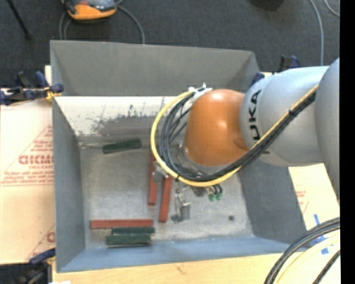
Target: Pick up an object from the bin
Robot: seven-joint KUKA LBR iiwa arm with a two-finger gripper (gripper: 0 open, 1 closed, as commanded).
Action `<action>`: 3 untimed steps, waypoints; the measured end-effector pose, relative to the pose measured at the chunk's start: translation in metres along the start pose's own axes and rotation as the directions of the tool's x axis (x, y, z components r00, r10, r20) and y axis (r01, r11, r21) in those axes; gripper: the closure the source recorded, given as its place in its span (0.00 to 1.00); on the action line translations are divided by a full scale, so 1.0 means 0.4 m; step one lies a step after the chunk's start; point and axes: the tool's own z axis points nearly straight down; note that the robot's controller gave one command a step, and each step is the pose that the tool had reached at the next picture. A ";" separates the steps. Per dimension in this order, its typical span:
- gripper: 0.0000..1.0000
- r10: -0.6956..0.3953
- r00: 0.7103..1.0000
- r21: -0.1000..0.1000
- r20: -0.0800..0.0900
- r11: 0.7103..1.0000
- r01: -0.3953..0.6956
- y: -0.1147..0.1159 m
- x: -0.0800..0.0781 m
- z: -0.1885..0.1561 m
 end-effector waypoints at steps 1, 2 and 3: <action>0.00 -0.031 0.999 -0.007 -0.007 0.999 0.031 0.068 0.024 0.050; 1.00 0.250 0.968 -0.003 -0.002 0.968 -0.250 0.033 0.007 0.169; 1.00 0.250 0.968 -0.003 -0.003 0.968 -0.250 0.033 0.007 0.169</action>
Offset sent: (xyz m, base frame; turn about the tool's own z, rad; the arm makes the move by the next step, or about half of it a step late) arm -0.0081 0.0117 -0.0699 0.2533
